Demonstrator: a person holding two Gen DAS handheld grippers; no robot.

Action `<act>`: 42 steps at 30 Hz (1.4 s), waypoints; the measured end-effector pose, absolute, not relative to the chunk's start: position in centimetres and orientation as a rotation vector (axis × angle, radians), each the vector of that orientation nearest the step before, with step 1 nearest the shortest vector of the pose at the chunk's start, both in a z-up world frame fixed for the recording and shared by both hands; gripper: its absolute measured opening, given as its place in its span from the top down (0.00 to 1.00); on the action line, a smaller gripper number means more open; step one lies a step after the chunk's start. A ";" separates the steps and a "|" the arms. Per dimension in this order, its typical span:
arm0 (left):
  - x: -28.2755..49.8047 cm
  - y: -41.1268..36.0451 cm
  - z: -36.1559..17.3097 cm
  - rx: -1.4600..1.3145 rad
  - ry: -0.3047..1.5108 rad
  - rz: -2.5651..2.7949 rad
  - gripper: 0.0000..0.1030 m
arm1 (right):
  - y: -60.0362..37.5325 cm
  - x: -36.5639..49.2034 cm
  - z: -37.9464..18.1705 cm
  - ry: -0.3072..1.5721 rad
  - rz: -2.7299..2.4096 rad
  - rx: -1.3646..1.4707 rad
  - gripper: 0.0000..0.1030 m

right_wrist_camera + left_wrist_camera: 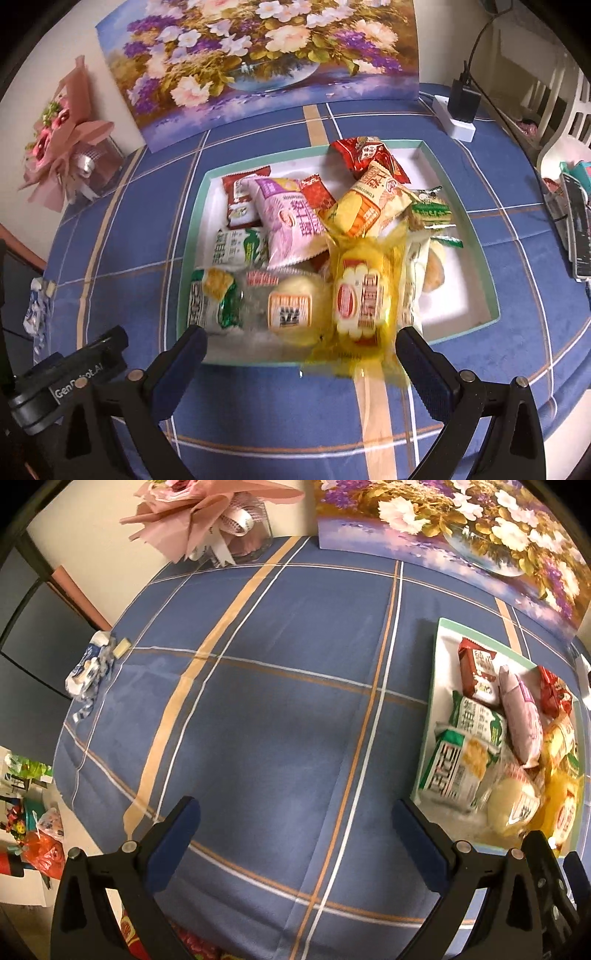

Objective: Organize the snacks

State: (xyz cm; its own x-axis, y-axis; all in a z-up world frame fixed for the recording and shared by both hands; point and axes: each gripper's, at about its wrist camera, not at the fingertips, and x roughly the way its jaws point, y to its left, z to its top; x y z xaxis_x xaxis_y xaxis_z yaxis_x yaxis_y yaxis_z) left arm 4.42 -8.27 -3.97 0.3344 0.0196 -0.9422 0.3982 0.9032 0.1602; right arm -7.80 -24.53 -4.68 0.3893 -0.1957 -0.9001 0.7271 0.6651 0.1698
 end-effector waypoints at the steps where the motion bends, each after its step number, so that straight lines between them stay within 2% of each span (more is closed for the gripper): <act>1: 4.2 -7.9 -3.9 0.395 1.210 -0.254 0.00 | -24.2 -8.1 -4.6 1.010 -0.635 0.610 0.00; 18: 2.4 -4.8 -2.5 0.356 1.149 -0.287 0.00 | -21.7 -11.2 -2.6 0.943 -0.653 0.588 0.00; 42: 3.1 -4.6 -2.6 0.346 1.176 -0.276 0.00 | -21.2 -10.1 -1.7 0.930 -0.644 0.523 0.00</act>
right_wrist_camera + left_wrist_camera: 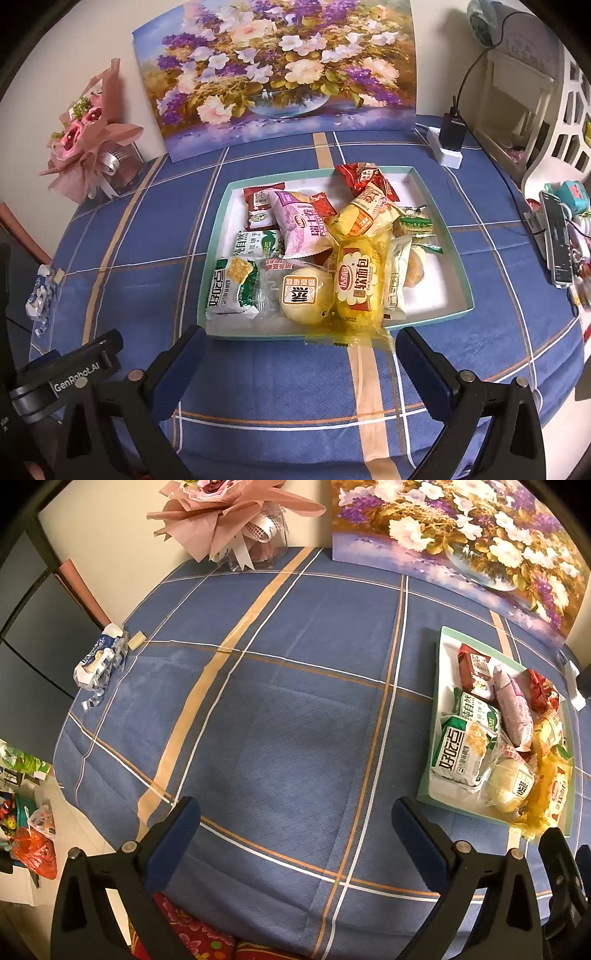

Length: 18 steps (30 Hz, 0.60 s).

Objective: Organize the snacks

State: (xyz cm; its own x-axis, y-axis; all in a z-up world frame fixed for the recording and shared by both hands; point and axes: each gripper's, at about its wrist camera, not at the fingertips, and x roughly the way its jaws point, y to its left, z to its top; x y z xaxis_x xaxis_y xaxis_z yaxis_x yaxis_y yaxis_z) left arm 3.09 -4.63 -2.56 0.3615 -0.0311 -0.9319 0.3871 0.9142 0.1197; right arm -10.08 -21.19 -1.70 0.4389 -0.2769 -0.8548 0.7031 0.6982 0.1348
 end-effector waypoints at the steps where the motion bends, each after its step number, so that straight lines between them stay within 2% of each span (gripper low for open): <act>1: 3.1 -4.6 -2.6 0.348 1.176 -0.275 0.00 | -21.2 -10.1 -1.7 0.931 -0.644 0.523 0.00; 18: 3.2 -4.7 -3.0 0.376 1.185 -0.270 0.00 | -21.5 -9.9 -2.3 0.952 -0.647 0.540 0.00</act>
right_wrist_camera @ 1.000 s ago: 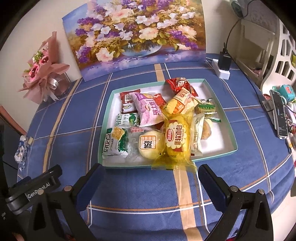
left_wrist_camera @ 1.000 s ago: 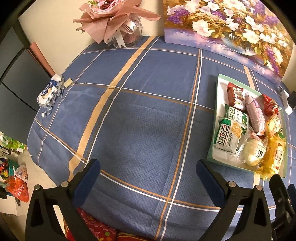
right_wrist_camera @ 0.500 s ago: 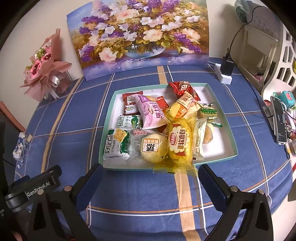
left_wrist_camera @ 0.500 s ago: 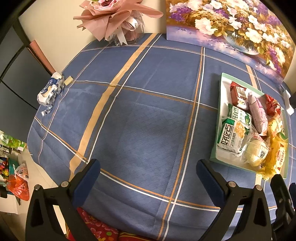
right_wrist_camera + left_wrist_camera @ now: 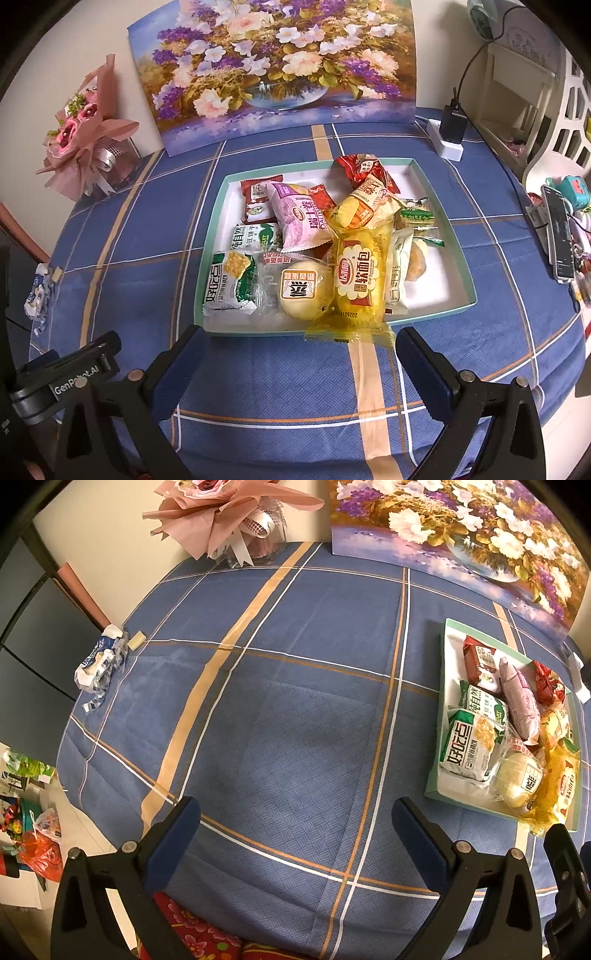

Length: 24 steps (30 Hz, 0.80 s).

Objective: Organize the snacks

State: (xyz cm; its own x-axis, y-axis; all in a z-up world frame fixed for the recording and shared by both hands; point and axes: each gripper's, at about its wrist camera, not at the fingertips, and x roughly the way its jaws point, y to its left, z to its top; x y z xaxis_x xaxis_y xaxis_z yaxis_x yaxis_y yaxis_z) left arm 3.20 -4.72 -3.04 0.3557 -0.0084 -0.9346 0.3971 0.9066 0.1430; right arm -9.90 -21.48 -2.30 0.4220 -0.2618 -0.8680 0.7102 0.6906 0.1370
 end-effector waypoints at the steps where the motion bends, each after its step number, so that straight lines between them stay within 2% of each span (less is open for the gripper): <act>1: 3.2 -4.7 -3.0 0.376 1.185 -0.271 0.00 | -21.5 -9.9 -2.3 0.952 -0.646 0.540 0.00; 24: 3.3 -4.6 -3.2 0.378 1.185 -0.275 0.00 | -21.5 -9.8 -2.6 0.967 -0.644 0.545 0.00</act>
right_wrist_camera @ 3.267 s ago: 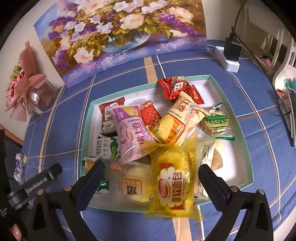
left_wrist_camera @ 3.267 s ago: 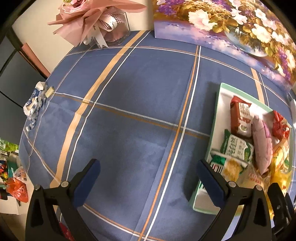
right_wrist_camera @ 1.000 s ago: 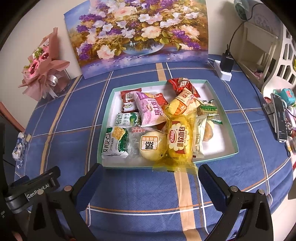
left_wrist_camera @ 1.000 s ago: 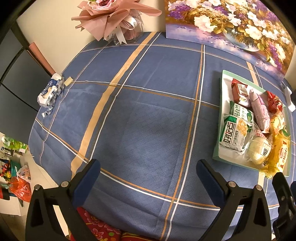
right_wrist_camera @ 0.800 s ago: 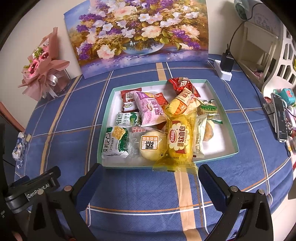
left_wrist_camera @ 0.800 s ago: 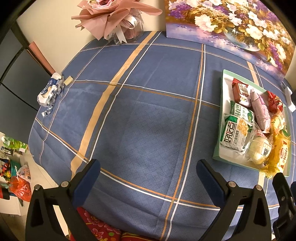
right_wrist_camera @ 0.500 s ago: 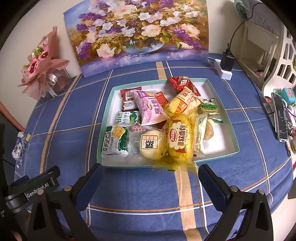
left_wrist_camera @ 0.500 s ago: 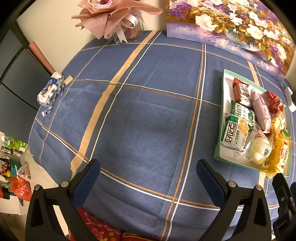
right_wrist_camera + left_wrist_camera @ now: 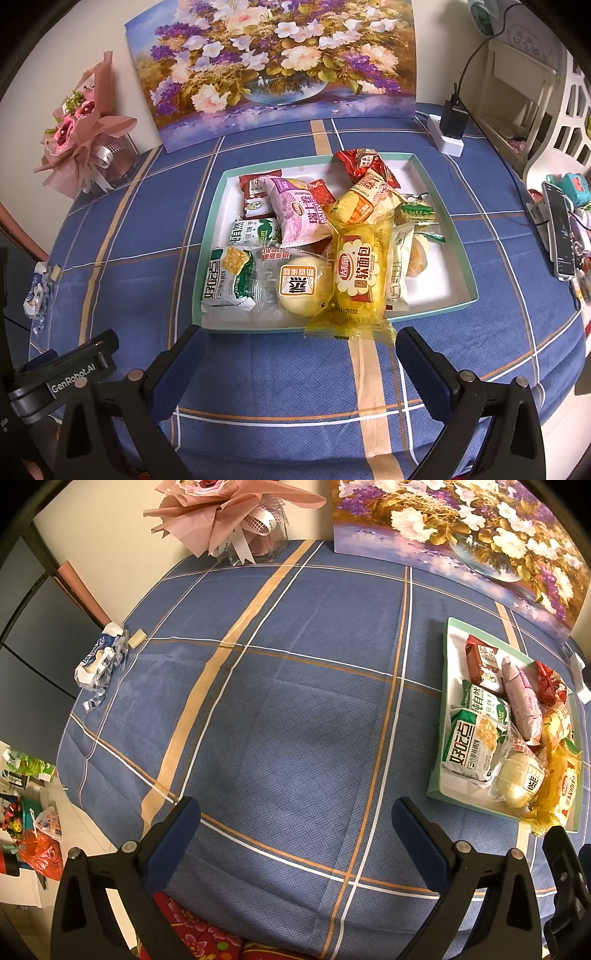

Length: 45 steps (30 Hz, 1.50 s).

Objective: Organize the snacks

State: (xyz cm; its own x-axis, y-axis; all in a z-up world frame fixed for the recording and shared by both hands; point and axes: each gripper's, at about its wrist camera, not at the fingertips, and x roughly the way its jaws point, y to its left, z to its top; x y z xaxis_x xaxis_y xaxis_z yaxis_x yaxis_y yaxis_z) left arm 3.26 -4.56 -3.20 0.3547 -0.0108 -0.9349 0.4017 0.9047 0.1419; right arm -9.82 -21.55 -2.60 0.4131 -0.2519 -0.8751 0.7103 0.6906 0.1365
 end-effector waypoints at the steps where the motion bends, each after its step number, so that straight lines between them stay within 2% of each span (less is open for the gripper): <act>1: 3.3 -4.6 -3.2 0.379 1.185 -0.275 0.00 | -21.6 -9.8 -2.6 0.967 -0.643 0.545 0.00; 45: 3.5 -4.5 -3.5 0.383 1.207 -0.289 0.00 | -21.6 -9.8 -2.9 0.974 -0.646 0.549 0.00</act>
